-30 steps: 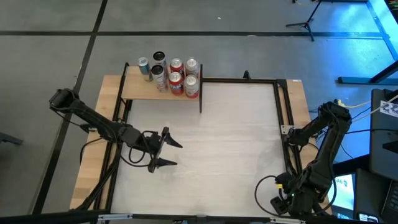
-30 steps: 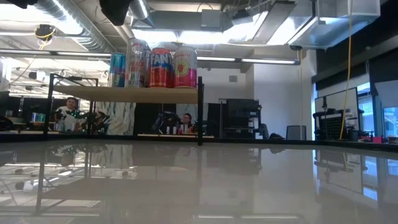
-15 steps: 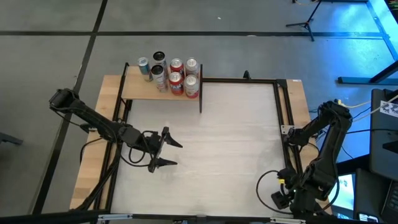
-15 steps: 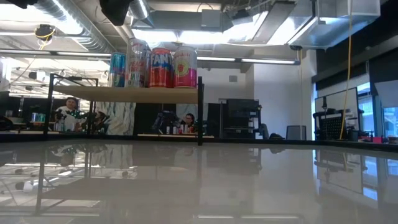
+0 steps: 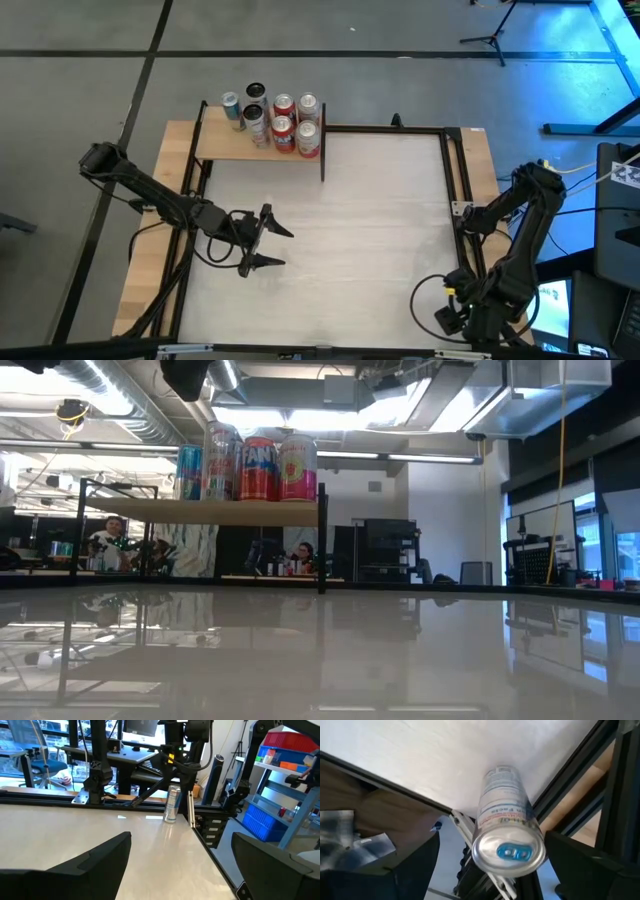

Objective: Place canned beverage on shelf
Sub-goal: Put the blue soda can on the shelf aligned with the other blue soda can

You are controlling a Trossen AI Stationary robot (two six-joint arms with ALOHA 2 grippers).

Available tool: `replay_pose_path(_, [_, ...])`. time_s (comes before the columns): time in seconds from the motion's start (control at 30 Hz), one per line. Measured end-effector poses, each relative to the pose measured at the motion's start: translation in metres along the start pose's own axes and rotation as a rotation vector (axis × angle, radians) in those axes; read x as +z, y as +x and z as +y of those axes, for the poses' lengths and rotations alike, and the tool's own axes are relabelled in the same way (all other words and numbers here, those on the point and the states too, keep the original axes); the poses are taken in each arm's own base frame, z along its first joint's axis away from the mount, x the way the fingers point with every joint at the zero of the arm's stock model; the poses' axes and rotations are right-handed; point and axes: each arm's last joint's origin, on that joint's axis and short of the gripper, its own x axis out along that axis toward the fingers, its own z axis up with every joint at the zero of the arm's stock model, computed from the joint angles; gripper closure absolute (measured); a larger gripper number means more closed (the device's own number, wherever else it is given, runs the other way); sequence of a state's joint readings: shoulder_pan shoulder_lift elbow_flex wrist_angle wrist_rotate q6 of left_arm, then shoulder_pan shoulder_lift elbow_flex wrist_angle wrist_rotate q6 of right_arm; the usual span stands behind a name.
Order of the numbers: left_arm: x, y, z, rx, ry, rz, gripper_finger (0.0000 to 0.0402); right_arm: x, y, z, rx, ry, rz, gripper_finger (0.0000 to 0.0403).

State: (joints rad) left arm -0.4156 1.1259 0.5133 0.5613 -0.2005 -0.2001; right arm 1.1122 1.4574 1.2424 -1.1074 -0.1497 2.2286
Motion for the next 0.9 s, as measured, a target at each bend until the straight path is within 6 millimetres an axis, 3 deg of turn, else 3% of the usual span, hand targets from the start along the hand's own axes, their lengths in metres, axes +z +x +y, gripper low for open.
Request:
replay_pose_path(0.73, [0.0,0.0,0.0,0.0,0.0,0.001,0.0066,0.005,0.036,-0.005,-0.058,0.041,0.127,0.0048])
replay_pose_path(0.9, [0.0,0.0,0.0,0.0,0.0,0.0,0.0066,0.006,0.037,-0.004,-0.044,0.033,0.122,0.0086])
